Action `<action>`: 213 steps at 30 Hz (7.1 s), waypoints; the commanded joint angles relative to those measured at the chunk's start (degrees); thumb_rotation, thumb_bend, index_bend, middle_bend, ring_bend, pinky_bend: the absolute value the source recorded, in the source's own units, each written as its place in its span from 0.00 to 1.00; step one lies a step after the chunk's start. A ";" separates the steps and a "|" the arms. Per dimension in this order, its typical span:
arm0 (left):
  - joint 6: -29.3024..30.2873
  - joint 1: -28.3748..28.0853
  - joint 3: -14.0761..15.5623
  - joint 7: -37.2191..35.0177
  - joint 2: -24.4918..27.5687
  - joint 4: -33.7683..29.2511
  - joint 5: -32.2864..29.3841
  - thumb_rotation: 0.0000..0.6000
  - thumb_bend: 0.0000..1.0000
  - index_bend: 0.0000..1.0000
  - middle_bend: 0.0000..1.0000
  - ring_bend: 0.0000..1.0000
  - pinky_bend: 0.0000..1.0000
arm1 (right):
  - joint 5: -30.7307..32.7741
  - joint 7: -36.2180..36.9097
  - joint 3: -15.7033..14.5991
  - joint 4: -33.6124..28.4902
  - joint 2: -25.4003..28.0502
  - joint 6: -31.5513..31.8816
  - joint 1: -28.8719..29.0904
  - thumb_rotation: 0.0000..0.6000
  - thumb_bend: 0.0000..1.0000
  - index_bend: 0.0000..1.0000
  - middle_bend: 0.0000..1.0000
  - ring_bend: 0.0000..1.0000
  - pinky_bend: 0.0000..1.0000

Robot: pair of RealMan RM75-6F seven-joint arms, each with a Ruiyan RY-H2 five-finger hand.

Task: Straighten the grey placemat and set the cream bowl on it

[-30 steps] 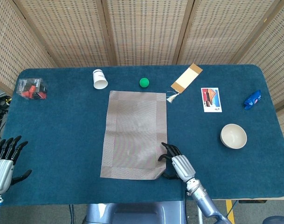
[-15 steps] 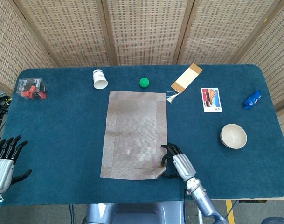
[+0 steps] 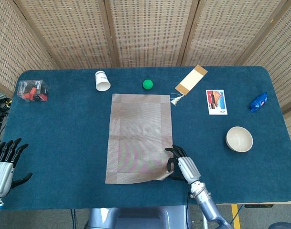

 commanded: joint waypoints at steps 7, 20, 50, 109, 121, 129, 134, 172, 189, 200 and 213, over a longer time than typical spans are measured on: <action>-0.06 -0.01 -0.19 -0.24 0.04 0.08 -0.15 1.00 0.04 0.15 0.00 0.00 0.00 | -0.04 -0.75 0.15 -1.77 1.99 0.43 -0.20 1.00 0.60 0.72 0.24 0.01 0.03; -0.20 -0.05 -0.02 0.82 -0.33 0.04 0.26 1.00 0.03 0.15 0.00 0.00 0.00 | 1.89 -3.17 1.67 -4.10 10.69 3.66 -2.55 1.00 0.60 0.74 0.25 0.01 0.03; -0.96 -0.36 -0.11 2.01 -0.89 -0.08 0.11 1.00 0.03 0.15 0.00 0.00 0.00 | 15.43 -4.73 11.18 0.69 21.16 -7.43 1.79 1.00 0.58 0.75 0.25 0.02 0.03; -25.00 -25.27 -12.39 10.56 -3.13 -3.21 -4.78 1.00 0.03 0.14 0.00 0.00 0.00 | 9.66 0.34 9.89 -6.79 37.41 13.81 -13.08 1.00 0.20 0.04 0.00 0.00 0.00; -37.02 -40.31 -17.45 14.37 -16.11 8.95 -10.13 1.00 0.05 0.20 0.00 0.00 0.00 | 10.19 1.95 10.83 -6.00 37.74 13.82 -13.32 1.00 0.21 0.04 0.00 0.00 0.00; -43.86 -49.13 -19.16 19.62 -26.49 19.67 -15.69 1.00 0.05 0.23 0.00 0.00 0.00 | 11.34 4.20 11.63 -5.09 38.00 12.64 -13.29 1.00 0.21 0.05 0.00 0.00 0.00; -47.27 -53.90 -19.39 22.58 -32.19 26.54 -18.38 1.00 0.05 0.24 0.00 0.00 0.00 | 11.80 5.21 12.00 -4.54 38.16 12.24 -13.37 1.00 0.21 0.05 0.00 0.00 0.00; -56.10 -73.88 -22.40 23.71 -55.40 63.83 -26.28 1.00 0.06 0.23 0.00 0.00 0.00 | 13.21 10.92 14.07 -2.87 38.24 11.12 -13.85 1.00 0.21 0.06 0.00 0.00 0.00; -59.17 -76.40 -21.91 22.75 -57.48 68.65 -27.33 1.00 0.13 0.25 0.00 0.00 0.00 | 13.64 12.16 14.41 -1.61 37.42 10.25 -13.69 1.00 0.20 0.06 0.00 0.00 0.00; -59.10 -77.19 -20.23 23.86 -57.48 66.80 -29.58 1.00 0.40 0.29 0.00 0.00 0.00 | 13.40 12.86 14.51 -1.04 37.08 10.06 -13.56 1.00 0.20 0.07 0.00 0.00 0.00; -57.77 -76.91 -18.28 23.97 -57.48 65.90 -32.09 1.00 0.48 0.41 0.00 0.00 0.00 | 12.72 13.27 14.59 -1.95 37.49 10.99 -13.87 1.00 0.20 0.08 0.00 0.00 0.00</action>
